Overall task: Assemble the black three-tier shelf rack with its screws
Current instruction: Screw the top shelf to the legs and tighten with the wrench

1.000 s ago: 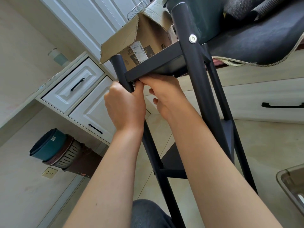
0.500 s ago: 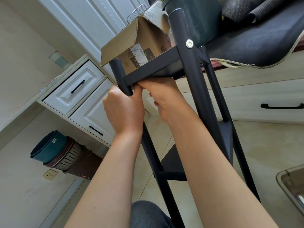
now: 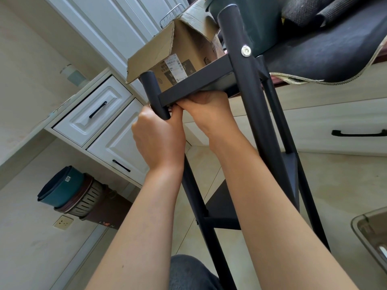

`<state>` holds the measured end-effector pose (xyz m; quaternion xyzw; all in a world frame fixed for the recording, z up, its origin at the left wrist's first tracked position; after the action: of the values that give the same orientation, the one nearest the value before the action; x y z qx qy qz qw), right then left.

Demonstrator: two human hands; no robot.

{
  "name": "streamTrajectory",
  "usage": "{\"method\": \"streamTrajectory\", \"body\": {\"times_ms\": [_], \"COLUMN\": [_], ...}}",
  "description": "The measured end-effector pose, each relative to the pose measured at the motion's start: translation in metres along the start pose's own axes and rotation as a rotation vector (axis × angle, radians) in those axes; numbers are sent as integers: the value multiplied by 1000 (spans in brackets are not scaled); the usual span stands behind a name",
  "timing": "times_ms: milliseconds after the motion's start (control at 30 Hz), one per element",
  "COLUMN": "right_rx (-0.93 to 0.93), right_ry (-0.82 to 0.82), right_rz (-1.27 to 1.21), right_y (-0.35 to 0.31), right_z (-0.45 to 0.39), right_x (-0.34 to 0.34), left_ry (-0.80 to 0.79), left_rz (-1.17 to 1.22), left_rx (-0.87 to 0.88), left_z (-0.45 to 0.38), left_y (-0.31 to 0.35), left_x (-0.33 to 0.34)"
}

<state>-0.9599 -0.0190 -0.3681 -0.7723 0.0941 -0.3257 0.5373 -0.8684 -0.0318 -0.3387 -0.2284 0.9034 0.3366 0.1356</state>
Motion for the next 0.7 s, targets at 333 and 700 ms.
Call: {"method": "streamTrajectory", "body": {"times_ms": [333, 700], "right_rx": [-32, -25], "right_ry": [-21, 12], "right_rz": [23, 100], "right_y": [-4, -3], "right_z": [3, 4], "right_x": [-3, 4], "left_ry": [-3, 32], "left_rz": [14, -12], "left_rx": [1, -24], "left_z": [1, 2], "left_y": [1, 0], "left_x": [0, -2]}}
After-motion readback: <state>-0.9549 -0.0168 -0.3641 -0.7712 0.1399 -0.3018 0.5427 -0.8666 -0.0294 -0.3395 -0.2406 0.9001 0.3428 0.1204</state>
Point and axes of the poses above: each hand's wrist, its own z-axis away from the middle knuckle, its own x-axis out of the palm, y = z × x, the point moved 1 cm from there along -z, towards the middle knuckle, and after that the axes turned 11 degrees about z, right-handed, at the moved point
